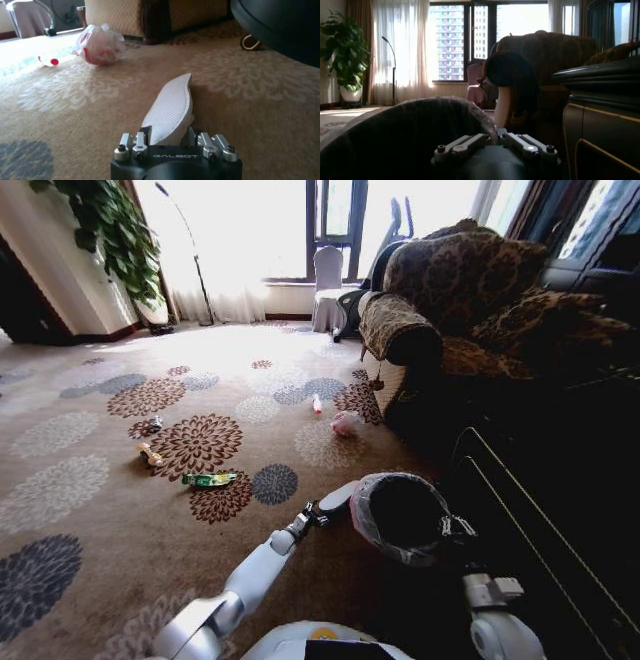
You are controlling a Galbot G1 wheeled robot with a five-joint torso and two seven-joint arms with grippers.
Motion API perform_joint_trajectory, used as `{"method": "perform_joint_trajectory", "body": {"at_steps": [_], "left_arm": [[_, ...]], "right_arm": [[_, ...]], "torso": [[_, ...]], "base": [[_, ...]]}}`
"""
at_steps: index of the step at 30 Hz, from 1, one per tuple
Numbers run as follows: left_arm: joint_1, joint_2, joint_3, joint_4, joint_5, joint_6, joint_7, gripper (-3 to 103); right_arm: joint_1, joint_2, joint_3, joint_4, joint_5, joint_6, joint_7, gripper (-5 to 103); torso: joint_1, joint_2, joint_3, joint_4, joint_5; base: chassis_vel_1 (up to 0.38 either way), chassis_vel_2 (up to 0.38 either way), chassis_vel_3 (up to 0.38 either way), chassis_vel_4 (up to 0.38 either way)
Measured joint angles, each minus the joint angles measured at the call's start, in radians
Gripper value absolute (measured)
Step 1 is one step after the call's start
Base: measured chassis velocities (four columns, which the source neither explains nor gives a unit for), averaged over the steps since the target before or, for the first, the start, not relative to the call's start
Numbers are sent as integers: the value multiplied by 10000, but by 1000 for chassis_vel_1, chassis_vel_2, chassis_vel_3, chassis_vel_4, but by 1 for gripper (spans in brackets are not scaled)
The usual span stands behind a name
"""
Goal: Pick up the trash from the ground and place it into the trash bin.
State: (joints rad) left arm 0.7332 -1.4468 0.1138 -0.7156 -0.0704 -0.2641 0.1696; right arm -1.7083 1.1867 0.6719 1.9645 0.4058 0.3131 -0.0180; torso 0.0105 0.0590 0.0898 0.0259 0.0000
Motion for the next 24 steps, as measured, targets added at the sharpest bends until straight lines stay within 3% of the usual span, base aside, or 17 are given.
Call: {"method": "perform_joint_trajectory", "body": {"at_steps": [5,7,8,13,17,20,22,24], "left_arm": [[-98,-79,220,195,174,-114,17,36],[-182,-176,298,282,265,-130,16,42],[-257,-270,354,354,286,-126,-1,53],[-443,-429,412,683,356,-116,-84,64],[-837,-765,349,1464,418,-117,-176,85],[-1125,-1029,131,2095,538,-114,-221,94],[-1204,-1119,50,2266,598,-99,-223,94],[-1328,-1241,-89,2500,752,-91,-182,86]], "right_arm": [[30,5,-20,-27,-12,0,0,0],[52,-10,-18,-58,-9,0,-1,0],[78,-32,-17,-99,8,0,-3,0],[159,-65,-26,-171,36,-2,-1,0],[239,-87,-90,-260,73,-12,-3,0],[244,-84,-95,-287,78,-12,-2,0],[241,-79,-97,-290,77,-12,-2,0],[216,-69,-94,-298,78,-4,-2,0]], "torso": [[0,-1,0,1,1],[0,0,0,0,0],[0,0,0,-1,1],[0,0,0,-1,0],[0,-1,0,0,1],[0,0,0,0,3],[0,-1,0,0,1],[0,0,0,-2,1]], "base": [[0,0,0,0],[0,0,0,0],[0,0,0,0],[0,0,0,0],[0,0,0,0],[0,0,0,0],[0,0,0,0],[0,0,0,0]]}}
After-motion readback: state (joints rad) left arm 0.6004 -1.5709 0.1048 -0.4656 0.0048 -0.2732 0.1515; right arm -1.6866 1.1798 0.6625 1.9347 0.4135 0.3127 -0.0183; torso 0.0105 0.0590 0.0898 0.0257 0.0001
